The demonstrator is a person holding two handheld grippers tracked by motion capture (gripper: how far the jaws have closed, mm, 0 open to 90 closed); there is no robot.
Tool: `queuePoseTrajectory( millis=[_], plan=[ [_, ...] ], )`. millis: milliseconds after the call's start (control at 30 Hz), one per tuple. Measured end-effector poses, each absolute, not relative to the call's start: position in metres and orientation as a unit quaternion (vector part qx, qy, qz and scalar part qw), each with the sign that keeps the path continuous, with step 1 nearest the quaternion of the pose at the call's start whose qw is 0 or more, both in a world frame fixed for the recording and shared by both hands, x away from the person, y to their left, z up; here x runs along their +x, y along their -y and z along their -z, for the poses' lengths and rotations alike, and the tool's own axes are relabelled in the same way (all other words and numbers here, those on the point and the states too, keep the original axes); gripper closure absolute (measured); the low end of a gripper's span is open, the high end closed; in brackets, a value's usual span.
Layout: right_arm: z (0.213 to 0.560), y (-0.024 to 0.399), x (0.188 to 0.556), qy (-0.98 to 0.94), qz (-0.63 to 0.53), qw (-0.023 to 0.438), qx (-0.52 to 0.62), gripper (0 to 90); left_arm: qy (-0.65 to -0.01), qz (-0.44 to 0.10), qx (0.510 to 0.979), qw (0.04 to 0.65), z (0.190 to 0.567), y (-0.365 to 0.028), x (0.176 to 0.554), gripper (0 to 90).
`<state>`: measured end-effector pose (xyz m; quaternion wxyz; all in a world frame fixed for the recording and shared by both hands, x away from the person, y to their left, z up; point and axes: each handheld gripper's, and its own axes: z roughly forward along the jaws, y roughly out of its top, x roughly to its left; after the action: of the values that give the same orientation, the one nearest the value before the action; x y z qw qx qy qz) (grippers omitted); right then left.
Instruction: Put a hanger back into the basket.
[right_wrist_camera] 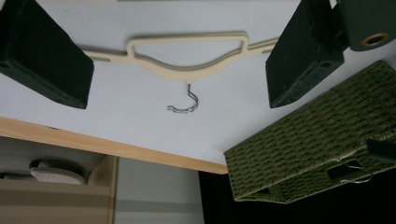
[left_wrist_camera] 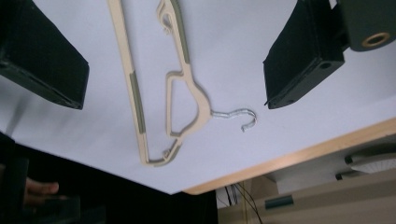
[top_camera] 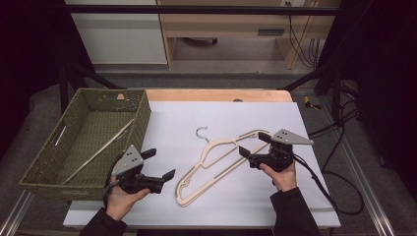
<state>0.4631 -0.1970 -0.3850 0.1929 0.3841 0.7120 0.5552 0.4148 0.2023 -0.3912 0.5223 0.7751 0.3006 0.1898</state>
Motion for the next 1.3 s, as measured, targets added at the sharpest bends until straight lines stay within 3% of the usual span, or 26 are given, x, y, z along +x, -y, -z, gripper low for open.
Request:
queuePoseTrajectory(
  millis=[333, 867, 1300],
  plan=[
    [0.389, 0.166, 0.489, -0.725, -0.542, 0.188, 0.381, 13.5, -0.308, -0.153, 0.784, 0.517, 0.419, -0.2, 0.423, 7.1],
    [0.415, 0.109, 0.543, -0.764, -0.481, 0.169, 0.396, 22.3, -0.309, -0.161, 0.792, 0.501, 0.428, -0.203, 0.428, 7.2],
    [0.434, 0.086, 0.574, -0.776, -0.447, 0.172, 0.41, 29.1, -0.309, -0.161, 0.791, 0.504, 0.428, -0.205, 0.431, 6.9]
  ],
)
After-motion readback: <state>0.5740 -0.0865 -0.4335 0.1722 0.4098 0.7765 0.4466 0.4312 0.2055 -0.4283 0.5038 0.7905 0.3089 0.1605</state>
